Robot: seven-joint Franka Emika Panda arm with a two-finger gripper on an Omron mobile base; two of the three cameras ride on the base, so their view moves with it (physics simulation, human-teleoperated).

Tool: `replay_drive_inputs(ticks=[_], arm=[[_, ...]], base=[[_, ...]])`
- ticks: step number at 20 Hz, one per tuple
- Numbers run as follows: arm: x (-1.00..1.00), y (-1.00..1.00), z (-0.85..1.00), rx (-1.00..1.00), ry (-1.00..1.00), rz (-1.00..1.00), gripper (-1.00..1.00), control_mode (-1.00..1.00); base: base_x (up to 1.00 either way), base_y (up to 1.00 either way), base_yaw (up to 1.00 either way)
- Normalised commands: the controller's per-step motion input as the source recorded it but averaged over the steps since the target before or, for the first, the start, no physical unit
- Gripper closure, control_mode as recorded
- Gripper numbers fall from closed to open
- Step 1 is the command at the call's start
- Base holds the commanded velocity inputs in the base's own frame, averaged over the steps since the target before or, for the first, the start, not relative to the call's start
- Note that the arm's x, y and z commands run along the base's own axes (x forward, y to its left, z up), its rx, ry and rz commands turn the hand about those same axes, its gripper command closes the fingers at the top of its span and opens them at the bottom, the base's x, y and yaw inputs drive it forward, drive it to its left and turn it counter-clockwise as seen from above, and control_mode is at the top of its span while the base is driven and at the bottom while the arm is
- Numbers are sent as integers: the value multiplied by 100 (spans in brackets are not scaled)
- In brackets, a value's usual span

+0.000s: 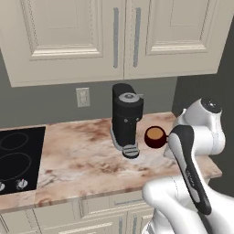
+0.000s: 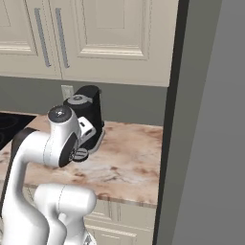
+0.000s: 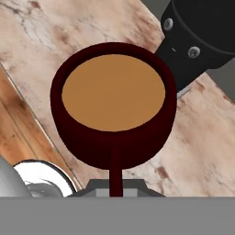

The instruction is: Pick up the brewed coffee from the coffee machine and place it next to the breakfast plate on the dining counter.

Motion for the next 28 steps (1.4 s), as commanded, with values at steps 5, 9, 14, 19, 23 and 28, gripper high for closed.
replay_drive_inputs(ticks=[5,9,14,19,23,28], arm=[[0,-4,0,0,0,1,100,100],[0,0,0,0,0,0,100,100],[0,0,0,0,0,0,100,100],[0,0,0,0,0,0,100,100],[0,0,0,0,0,0,100,100],[0,0,0,0,0,0,100,100]], base=[[-8,4,11],[-52,45,46],[-45,72,71],[-8,69,85],[0,43,89],[0,24,93]])
